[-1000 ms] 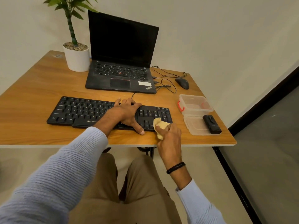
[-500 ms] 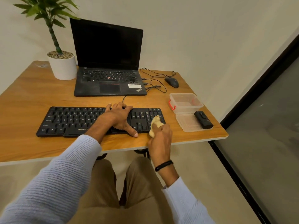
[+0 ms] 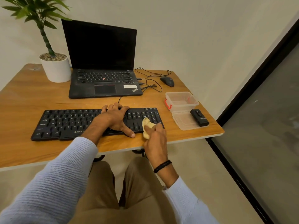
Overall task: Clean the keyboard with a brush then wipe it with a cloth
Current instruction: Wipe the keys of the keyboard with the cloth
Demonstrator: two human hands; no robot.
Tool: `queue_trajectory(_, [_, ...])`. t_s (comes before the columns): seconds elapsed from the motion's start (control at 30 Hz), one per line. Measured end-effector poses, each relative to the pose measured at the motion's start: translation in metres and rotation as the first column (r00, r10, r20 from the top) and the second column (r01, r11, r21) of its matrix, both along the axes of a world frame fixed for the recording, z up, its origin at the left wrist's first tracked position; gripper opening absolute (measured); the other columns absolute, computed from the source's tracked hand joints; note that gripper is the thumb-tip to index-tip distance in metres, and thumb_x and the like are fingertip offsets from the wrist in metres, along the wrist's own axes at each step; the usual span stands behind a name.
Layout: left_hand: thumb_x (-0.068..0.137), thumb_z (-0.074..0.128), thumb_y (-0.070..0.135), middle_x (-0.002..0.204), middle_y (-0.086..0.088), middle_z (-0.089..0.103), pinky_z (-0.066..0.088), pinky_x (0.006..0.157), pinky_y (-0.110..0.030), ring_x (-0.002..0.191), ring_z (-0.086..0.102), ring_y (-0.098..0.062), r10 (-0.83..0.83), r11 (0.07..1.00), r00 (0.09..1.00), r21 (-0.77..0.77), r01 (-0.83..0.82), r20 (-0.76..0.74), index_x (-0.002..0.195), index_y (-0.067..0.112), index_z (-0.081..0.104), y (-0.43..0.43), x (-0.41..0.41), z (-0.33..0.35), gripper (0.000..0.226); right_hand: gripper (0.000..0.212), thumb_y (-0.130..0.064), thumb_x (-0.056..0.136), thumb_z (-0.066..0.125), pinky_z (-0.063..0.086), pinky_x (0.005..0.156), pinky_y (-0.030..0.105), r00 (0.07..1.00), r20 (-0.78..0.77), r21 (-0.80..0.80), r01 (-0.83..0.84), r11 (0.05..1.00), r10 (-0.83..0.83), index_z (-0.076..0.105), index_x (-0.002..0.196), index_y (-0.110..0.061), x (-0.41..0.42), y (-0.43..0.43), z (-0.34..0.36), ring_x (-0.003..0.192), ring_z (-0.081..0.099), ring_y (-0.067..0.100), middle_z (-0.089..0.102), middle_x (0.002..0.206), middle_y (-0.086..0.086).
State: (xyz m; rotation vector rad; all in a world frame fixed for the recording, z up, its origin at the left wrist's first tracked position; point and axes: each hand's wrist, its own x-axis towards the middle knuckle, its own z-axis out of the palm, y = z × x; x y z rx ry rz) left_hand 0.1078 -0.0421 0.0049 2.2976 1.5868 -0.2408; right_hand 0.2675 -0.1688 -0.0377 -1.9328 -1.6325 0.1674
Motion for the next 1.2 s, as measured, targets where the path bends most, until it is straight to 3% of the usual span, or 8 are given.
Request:
queue_trajectory(0.2, [0.054, 0.077, 0.083, 0.166, -0.008, 0.01, 0.0, 0.125, -0.057, 0.153, 0.008, -0.035, -0.004, 1.0, 1.0, -0.011, 0.004, 0.015, 0.162, 0.035, 0.008, -0.003, -0.001, 0.002, 0.137, 0.047, -0.004, 0.088, 0.065, 0.046, 0.089, 0.022, 0.979, -0.119, 0.035, 0.168, 0.985, -0.163, 0.061, 0.131, -0.023, 0.05, 0.017, 0.016, 0.096, 0.049, 0.015, 0.043, 0.108, 0.0])
queue_trajectory(0.4, [0.053, 0.076, 0.084, 0.166, -0.008, 0.012, -0.002, 0.125, -0.057, 0.153, 0.009, -0.034, -0.011, 1.0, 1.0, -0.002, 0.011, 0.026, 0.162, 0.035, 0.008, -0.001, -0.003, 0.0, 0.138, 0.048, -0.002, 0.089, 0.063, 0.047, 0.098, 0.035, 0.993, 0.117, -0.091, 0.001, 0.996, 0.01, 0.06, 0.133, -0.021, 0.065, 0.054, 0.027, 0.114, 0.048, 0.03, 0.045, 0.121, 0.01])
queue_trajectory(0.57, [0.051, 0.075, 0.086, 0.165, -0.007, 0.014, -0.003, 0.124, -0.059, 0.153, 0.011, -0.034, -0.015, 1.0, 0.999, 0.008, 0.014, 0.032, 0.161, 0.036, 0.01, 0.001, -0.003, -0.003, 0.137, 0.037, -0.001, 0.09, 0.059, 0.046, 0.096, 0.039, 0.914, 0.381, -0.239, -0.047, 0.97, 0.139, 0.068, 0.121, -0.019, 0.067, 0.049, 0.037, 0.117, 0.046, 0.036, 0.045, 0.127, 0.016])
queue_trajectory(0.7, [0.053, 0.077, 0.084, 0.165, -0.008, 0.013, -0.001, 0.124, -0.058, 0.153, 0.011, -0.035, 0.003, 1.0, 1.0, -0.002, -0.003, 0.03, 0.161, 0.036, 0.01, 0.001, -0.003, -0.002, 0.136, 0.025, -0.013, 0.089, 0.067, 0.049, 0.079, 0.029, 0.949, 0.292, -0.271, -0.035, 0.962, 0.117, 0.074, 0.111, -0.023, 0.075, 0.051, 0.048, 0.104, 0.058, 0.029, 0.058, 0.116, 0.013])
queue_trajectory(0.83, [0.054, 0.077, 0.084, 0.165, -0.008, 0.013, -0.001, 0.124, -0.058, 0.153, 0.011, -0.035, -0.004, 1.0, 1.0, -0.001, 0.004, 0.025, 0.161, 0.035, 0.01, 0.0, -0.003, 0.0, 0.135, 0.038, -0.005, 0.091, 0.06, 0.047, 0.096, 0.036, 0.93, 0.344, -0.274, -0.035, 0.961, 0.132, 0.068, 0.122, -0.025, 0.068, 0.041, 0.038, 0.113, 0.05, 0.035, 0.048, 0.123, 0.014])
queue_trajectory(0.97, [0.055, 0.078, 0.081, 0.166, -0.008, 0.013, -0.001, 0.124, -0.058, 0.154, 0.01, -0.034, 0.004, 1.0, 1.0, 0.006, -0.004, 0.031, 0.161, 0.035, 0.01, 0.0, -0.002, -0.001, 0.134, 0.026, -0.014, 0.094, 0.061, 0.048, 0.089, 0.034, 0.936, 0.333, -0.257, -0.028, 0.966, 0.116, 0.073, 0.114, -0.026, 0.073, 0.036, 0.04, 0.106, 0.055, 0.034, 0.049, 0.108, 0.01])
queue_trajectory(1.07, [0.056, 0.077, 0.082, 0.166, -0.009, 0.013, 0.0, 0.124, -0.058, 0.153, 0.01, -0.035, 0.006, 1.0, 1.0, 0.002, -0.006, 0.027, 0.161, 0.035, 0.01, 0.001, -0.001, 0.001, 0.134, 0.028, -0.01, 0.094, 0.062, 0.047, 0.093, 0.036, 0.948, 0.313, -0.196, 0.003, 0.981, 0.06, 0.071, 0.118, -0.02, 0.065, 0.038, 0.041, 0.11, 0.051, 0.033, 0.048, 0.116, 0.013])
queue_trajectory(1.2, [0.056, 0.078, 0.081, 0.166, -0.01, 0.012, 0.0, 0.123, -0.058, 0.154, 0.01, -0.035, 0.012, 1.0, 1.0, 0.0, -0.012, 0.022, 0.161, 0.034, 0.011, 0.001, -0.001, 0.002, 0.134, 0.016, -0.02, 0.093, 0.063, 0.05, 0.079, 0.033, 0.947, 0.283, -0.315, -0.06, 0.947, 0.154, 0.076, 0.103, -0.019, 0.065, 0.018, 0.049, 0.094, 0.057, 0.025, 0.058, 0.101, 0.006])
